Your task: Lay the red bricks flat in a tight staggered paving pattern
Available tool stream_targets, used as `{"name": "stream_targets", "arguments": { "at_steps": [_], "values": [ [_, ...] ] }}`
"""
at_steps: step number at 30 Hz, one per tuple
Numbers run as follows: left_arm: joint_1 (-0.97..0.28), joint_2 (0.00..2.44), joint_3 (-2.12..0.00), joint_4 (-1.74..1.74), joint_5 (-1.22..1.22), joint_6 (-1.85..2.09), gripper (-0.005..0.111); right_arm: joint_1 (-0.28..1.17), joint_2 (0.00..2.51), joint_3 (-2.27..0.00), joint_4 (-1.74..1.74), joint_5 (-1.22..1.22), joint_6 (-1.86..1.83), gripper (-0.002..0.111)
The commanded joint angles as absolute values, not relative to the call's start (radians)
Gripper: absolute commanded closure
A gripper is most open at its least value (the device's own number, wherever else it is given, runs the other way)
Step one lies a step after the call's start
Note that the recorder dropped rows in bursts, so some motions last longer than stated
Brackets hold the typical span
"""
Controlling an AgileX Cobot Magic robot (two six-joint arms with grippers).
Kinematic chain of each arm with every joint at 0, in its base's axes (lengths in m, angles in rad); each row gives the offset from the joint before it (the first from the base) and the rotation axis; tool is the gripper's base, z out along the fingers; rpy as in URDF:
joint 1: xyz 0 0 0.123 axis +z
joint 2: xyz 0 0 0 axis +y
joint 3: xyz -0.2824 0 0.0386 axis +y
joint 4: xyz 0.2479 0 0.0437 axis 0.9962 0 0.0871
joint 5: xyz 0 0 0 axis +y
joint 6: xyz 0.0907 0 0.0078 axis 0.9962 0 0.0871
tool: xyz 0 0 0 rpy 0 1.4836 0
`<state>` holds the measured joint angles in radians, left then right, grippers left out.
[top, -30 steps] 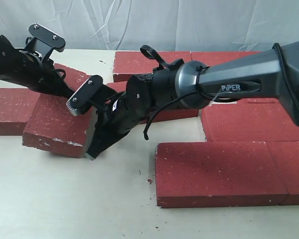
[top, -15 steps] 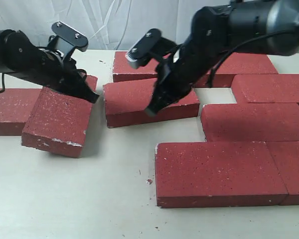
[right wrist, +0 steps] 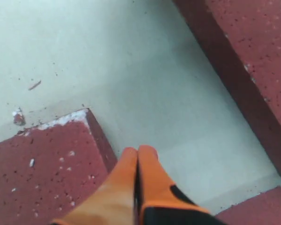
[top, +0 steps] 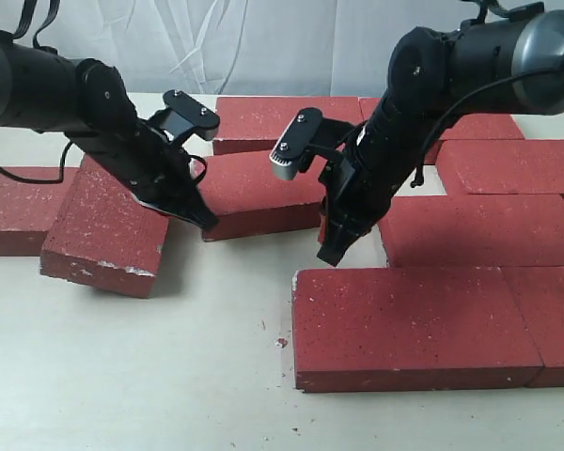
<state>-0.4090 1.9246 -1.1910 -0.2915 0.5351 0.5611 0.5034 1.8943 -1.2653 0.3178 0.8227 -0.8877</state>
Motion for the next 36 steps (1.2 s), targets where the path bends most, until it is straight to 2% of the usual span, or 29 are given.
{"name": "stream_targets", "arguments": {
  "at_steps": [1, 11, 17, 28, 36],
  "values": [
    [-0.412, 1.945, -1.207, -0.291, 0.547, 0.560, 0.107, 0.499, 1.938, -1.262, 0.325, 0.776, -0.928, 0.109],
    [-0.412, 1.972, -1.211, -0.317, 0.399, 0.560, 0.107, 0.499, 1.986, -1.262, 0.321, 0.553, -0.930, 0.109],
    [-0.412, 1.972, -1.213, -0.317, 0.360, 0.560, 0.107, 0.499, 1.986, -1.262, 0.318, 0.527, -0.930, 0.109],
    [-0.410, 1.940, -1.213, -0.291, 0.413, 0.558, 0.107, 0.499, 1.986, -1.262, 0.286, 0.407, -0.911, 0.109],
    [-0.410, 1.899, -1.213, -0.274, 0.473, 0.558, 0.107, 0.499, 1.969, -1.262, 0.291, 0.449, -0.896, 0.109]
  ]
}}
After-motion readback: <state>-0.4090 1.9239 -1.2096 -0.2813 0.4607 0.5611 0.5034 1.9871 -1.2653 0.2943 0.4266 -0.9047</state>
